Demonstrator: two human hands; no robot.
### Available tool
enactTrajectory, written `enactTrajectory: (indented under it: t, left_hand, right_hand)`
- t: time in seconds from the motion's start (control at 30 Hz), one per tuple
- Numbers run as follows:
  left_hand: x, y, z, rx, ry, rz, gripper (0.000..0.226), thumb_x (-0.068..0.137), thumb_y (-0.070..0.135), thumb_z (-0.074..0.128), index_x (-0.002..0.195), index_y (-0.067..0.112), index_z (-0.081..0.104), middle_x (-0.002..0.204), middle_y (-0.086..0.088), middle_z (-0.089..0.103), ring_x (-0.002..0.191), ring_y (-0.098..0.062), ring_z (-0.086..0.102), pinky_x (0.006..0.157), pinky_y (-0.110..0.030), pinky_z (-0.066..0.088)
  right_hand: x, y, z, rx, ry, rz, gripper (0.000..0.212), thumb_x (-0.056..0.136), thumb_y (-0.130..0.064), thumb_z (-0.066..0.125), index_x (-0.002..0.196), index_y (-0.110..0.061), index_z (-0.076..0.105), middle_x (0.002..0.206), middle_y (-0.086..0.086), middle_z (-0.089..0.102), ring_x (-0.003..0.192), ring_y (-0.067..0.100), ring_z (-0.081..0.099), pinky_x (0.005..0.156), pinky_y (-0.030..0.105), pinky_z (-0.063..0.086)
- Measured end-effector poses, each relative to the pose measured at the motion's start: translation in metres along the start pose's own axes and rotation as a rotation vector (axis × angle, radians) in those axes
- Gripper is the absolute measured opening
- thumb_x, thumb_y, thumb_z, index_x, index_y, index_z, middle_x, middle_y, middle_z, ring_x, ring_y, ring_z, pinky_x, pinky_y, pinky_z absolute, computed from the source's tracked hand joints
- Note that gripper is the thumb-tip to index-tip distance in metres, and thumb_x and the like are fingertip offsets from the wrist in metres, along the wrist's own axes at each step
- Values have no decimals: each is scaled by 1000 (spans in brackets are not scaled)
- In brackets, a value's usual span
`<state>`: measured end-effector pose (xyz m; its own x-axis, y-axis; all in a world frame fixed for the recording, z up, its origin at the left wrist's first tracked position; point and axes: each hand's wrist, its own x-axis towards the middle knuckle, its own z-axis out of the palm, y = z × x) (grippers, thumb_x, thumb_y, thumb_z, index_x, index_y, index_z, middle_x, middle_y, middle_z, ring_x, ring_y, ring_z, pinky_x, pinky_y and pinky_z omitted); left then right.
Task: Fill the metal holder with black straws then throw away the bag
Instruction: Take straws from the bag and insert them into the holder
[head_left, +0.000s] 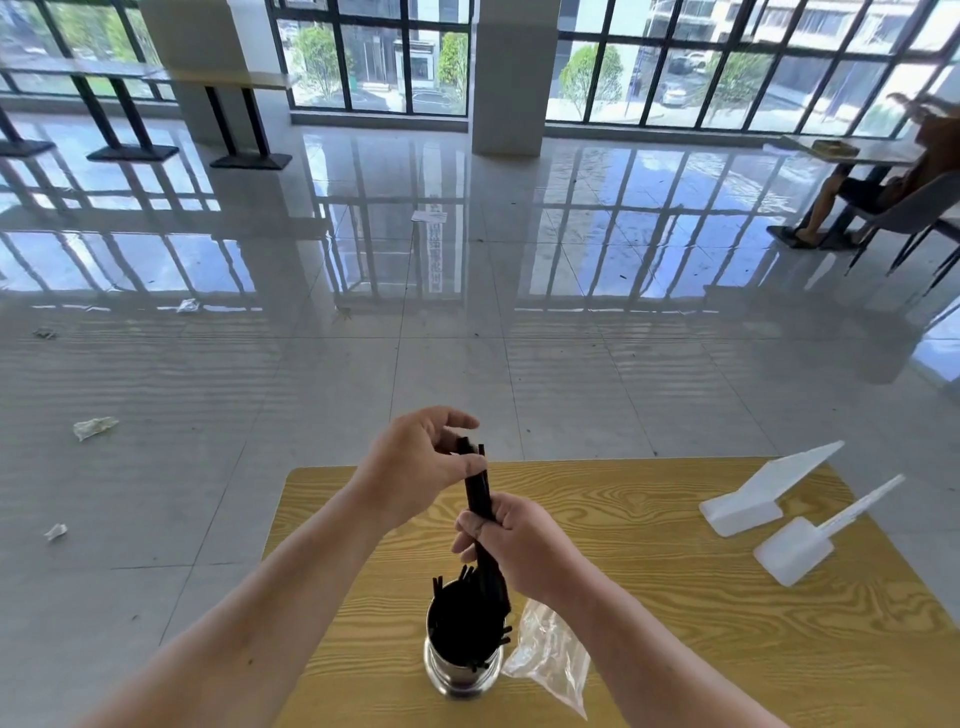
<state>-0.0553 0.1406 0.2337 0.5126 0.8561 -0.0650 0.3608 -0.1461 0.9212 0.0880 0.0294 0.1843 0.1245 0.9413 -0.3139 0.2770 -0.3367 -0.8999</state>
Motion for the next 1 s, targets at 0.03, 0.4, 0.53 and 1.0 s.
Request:
enactTrajectory:
  t: [0.03,0.4,0.53,1.0]
  left_hand:
    - [0,-3,2,-98,-2,-36,38,85,12,90,110,34,73,89,8,83,80,-10,78,77,-28,60]
    - [-24,-21,26,-483,-189,-396,15,95,15,81,100,2,80,76,-5,75,56,-11,68,57,-20,55]
    - [-29,-21,29,-551,-197,-437,17,94,11,80,103,-4,77,73,-9,74,46,-11,64,50,-19,52]
    - [-29,-31,35,-609,-159,-461,23,90,15,85,103,-3,80,96,-19,81,77,-23,78,69,-26,62]
  right_hand:
    - [-1,-1,0,25,-19,9,16,106,-26,61,99,-17,72,92,3,82,86,24,79,93,45,62]
    - [-16,-4,-11,692,-343,155,29,111,-24,53,109,-6,76,102,23,75,81,33,75,76,42,63]
    - [-18,1,-14,742,-413,177,30,108,-24,54,110,-7,79,103,21,76,84,31,76,79,42,64]
    - [-24,6,-14,755,-505,217,52,115,-32,36,145,8,51,112,23,75,92,33,76,85,42,62]
